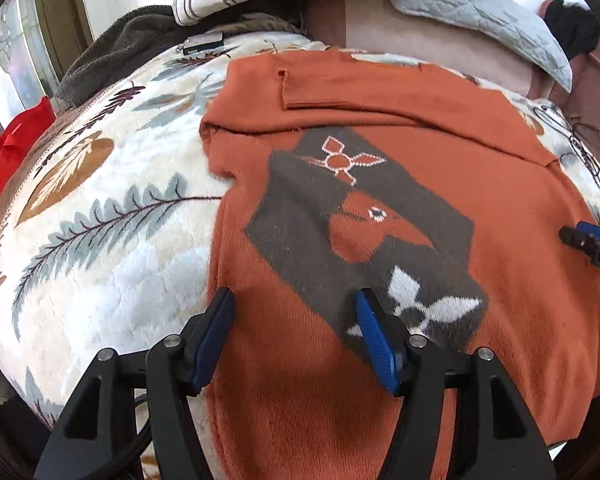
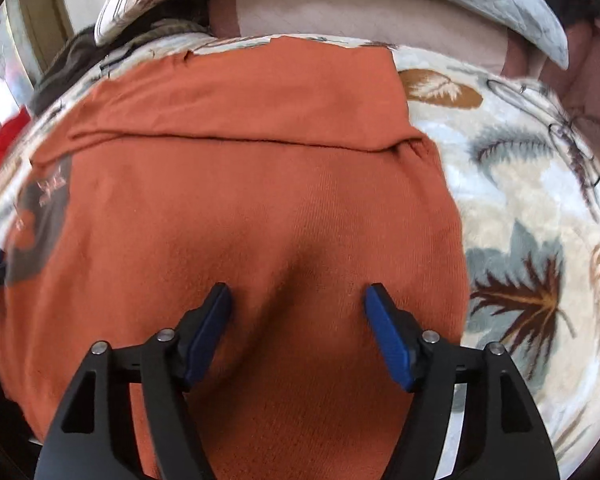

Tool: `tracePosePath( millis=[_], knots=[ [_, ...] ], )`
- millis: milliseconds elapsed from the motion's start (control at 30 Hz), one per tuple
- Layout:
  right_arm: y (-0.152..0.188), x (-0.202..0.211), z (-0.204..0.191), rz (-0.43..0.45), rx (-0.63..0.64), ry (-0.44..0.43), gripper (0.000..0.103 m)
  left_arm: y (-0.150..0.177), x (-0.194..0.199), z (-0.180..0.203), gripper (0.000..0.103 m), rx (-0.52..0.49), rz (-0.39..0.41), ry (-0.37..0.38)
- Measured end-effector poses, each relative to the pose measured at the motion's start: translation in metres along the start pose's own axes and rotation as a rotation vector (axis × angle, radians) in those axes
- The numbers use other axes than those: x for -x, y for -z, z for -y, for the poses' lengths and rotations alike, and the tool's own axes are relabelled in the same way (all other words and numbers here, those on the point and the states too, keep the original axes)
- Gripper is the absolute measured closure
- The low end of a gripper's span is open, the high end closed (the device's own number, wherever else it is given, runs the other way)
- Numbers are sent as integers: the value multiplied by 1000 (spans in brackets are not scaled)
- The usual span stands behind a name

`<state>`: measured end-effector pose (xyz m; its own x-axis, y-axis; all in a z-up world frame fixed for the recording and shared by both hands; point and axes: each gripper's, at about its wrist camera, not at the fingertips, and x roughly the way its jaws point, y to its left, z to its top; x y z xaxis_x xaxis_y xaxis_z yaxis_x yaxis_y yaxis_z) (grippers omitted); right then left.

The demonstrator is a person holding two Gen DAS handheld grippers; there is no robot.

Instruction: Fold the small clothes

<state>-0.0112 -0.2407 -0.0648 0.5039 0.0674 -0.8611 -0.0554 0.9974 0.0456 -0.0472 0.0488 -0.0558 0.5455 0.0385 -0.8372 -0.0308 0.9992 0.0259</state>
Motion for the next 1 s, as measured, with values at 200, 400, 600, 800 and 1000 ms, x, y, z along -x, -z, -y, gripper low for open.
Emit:
tracePosePath(
  millis=[200,400,600,800,1000],
  knots=[
    [16,32,5,2,-15,-33,32,14,22,0,40,-19,-22,17],
    [58,60,8,-44,-3,-40,32,42,36,0,39,-16,-81,50],
    [94,78,13,-96,-17,-32,32,63,50,-4,38,-15,-108,37],
    [114,77,20,-157,-32,-14,32,74,53,-10,34,-10,-132,1],
    [127,63,22,-211,-67,-35,32,81,48,-15,30,16,-166,-4]
  ],
)
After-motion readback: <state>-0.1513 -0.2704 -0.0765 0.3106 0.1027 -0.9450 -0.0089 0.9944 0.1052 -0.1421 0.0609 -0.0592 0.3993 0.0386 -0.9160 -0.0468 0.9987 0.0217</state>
